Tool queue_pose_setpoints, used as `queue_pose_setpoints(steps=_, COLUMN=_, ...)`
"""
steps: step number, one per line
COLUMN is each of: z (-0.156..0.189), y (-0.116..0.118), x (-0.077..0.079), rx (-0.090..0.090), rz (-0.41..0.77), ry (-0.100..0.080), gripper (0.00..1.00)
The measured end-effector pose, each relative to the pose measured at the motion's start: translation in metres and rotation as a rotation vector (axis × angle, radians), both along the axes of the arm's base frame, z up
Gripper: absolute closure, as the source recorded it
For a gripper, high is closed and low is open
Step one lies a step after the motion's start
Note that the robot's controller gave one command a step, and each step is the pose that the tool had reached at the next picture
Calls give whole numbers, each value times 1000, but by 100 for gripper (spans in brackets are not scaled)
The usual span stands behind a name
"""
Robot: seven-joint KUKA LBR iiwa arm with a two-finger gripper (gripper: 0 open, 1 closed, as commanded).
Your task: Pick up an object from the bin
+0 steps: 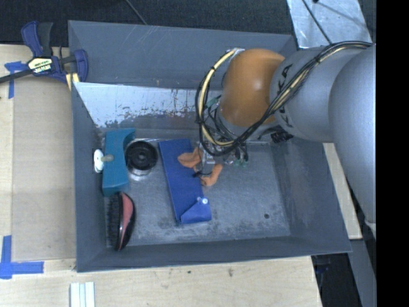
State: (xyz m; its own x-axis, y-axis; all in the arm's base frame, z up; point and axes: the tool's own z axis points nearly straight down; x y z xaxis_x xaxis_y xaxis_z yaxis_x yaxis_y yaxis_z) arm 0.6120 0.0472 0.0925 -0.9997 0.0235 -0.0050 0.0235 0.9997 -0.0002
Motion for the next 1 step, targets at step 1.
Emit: queue_pose_setpoints(steps=1, z=205, y=-11, x=3, rx=0, rz=58, ry=3, gripper=100)
